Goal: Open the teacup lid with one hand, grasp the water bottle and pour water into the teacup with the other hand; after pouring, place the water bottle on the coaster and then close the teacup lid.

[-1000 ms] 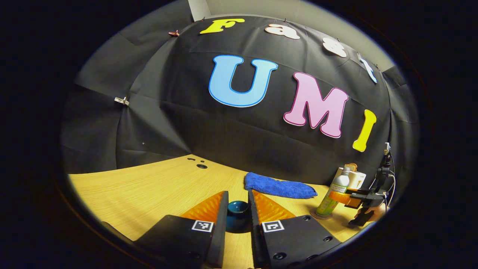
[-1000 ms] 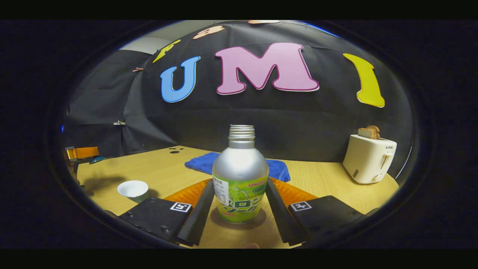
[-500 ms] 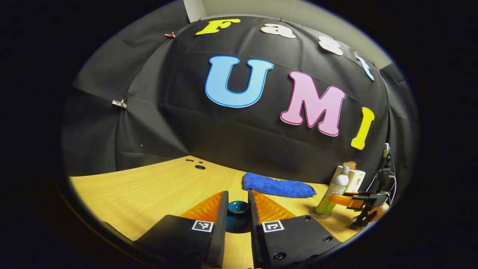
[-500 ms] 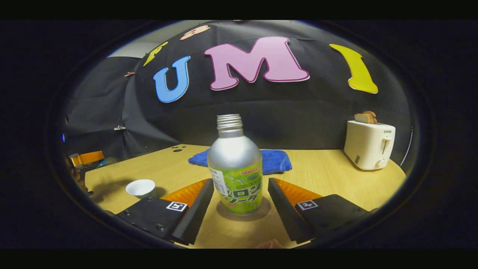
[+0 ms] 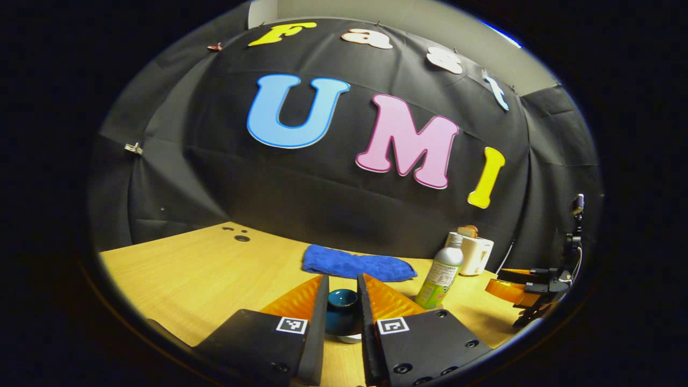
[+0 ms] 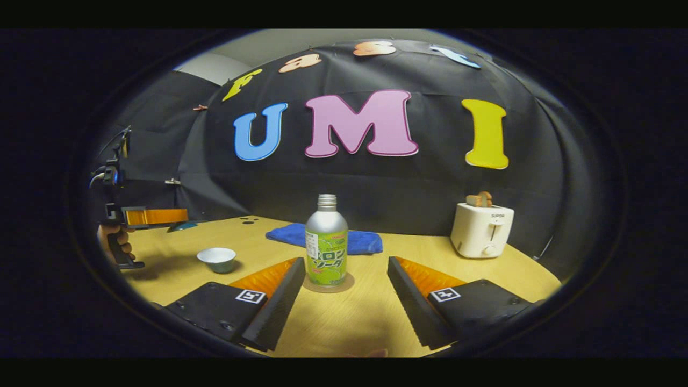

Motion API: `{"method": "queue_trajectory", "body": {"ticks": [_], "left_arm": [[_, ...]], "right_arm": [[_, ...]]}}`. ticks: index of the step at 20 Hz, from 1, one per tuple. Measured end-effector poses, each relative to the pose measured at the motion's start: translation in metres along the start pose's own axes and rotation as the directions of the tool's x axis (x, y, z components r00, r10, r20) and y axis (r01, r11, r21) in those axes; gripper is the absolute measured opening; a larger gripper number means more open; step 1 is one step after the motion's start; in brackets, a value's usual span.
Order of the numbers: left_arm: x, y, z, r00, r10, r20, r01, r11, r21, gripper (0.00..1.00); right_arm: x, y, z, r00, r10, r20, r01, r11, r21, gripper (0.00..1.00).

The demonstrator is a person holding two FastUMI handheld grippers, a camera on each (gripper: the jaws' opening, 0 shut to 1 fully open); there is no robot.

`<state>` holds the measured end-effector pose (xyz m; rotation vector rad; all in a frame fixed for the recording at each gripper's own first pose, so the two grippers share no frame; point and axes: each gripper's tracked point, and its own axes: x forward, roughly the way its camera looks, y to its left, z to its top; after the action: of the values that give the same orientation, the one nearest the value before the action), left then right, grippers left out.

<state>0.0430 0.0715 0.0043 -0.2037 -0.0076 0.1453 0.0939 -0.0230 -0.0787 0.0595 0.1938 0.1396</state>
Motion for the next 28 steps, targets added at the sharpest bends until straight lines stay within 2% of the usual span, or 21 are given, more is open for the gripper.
{"method": "queue_trajectory", "body": {"ticks": [1, 4, 7, 9, 11, 13, 18, 20, 21, 23, 28], "left_arm": [[0.006, -0.004, -0.005, 1.000, -0.015, -0.015, 0.015, 1.000, 0.004, 0.33], [0.018, -0.007, -0.022, 0.997, -0.021, -0.072, 0.022, 1.000, 0.022, 0.33], [0.025, -0.008, -0.034, 0.995, -0.005, -0.102, 0.009, 0.999, 0.040, 0.33], [0.029, -0.011, -0.044, 0.992, -0.004, -0.126, 0.010, 0.999, 0.045, 0.36], [0.032, -0.014, -0.053, 0.989, 0.002, -0.145, 0.007, 0.998, 0.057, 0.33], [0.035, -0.016, -0.060, 0.987, 0.007, -0.158, 0.005, 0.998, 0.070, 0.33], [0.042, -0.017, -0.071, 0.983, 0.020, -0.181, -0.006, 0.997, 0.081, 0.33], [0.044, -0.015, -0.070, 0.984, 0.039, -0.171, -0.020, 0.993, 0.114, 0.33], [0.044, -0.014, -0.071, 0.984, 0.048, -0.171, -0.025, 0.991, 0.133, 0.30], [0.045, -0.015, -0.071, 0.984, 0.056, -0.167, -0.028, 0.986, 0.164, 0.33], [0.046, -0.015, -0.071, 0.984, 0.070, -0.164, -0.037, 0.980, 0.198, 0.31]], "right_arm": [[-0.007, -0.004, -0.006, 1.000, -0.024, -0.005, 0.024, 1.000, 0.002, 0.96], [-0.025, 0.004, -0.025, 0.999, -0.011, -0.041, 0.011, 1.000, -0.001, 0.98], [-0.029, 0.001, -0.014, 1.000, -0.019, 0.011, 0.019, 1.000, 0.008, 0.97], [-0.031, 0.005, -0.015, 1.000, -0.007, 0.023, 0.006, 0.999, 0.032, 0.98], [-0.029, 0.011, -0.016, 1.000, 0.018, 0.024, -0.020, 0.998, 0.066, 0.97], [-0.028, 0.009, -0.014, 1.000, 0.010, 0.028, -0.012, 0.998, 0.064, 0.98], [-0.028, 0.012, -0.015, 0.999, 0.022, 0.029, -0.024, 0.998, 0.063, 0.97], [-0.029, 0.012, -0.014, 0.999, 0.022, 0.030, -0.024, 0.998, 0.063, 0.98], [-0.029, 0.012, -0.014, 0.999, 0.022, 0.030, -0.024, 0.998, 0.063, 0.97], [-0.028, 0.012, -0.014, 0.999, 0.022, 0.030, -0.024, 0.998, 0.063, 0.97], [-0.029, 0.012, -0.014, 0.999, 0.022, 0.029, -0.024, 0.998, 0.063, 0.97]]}}
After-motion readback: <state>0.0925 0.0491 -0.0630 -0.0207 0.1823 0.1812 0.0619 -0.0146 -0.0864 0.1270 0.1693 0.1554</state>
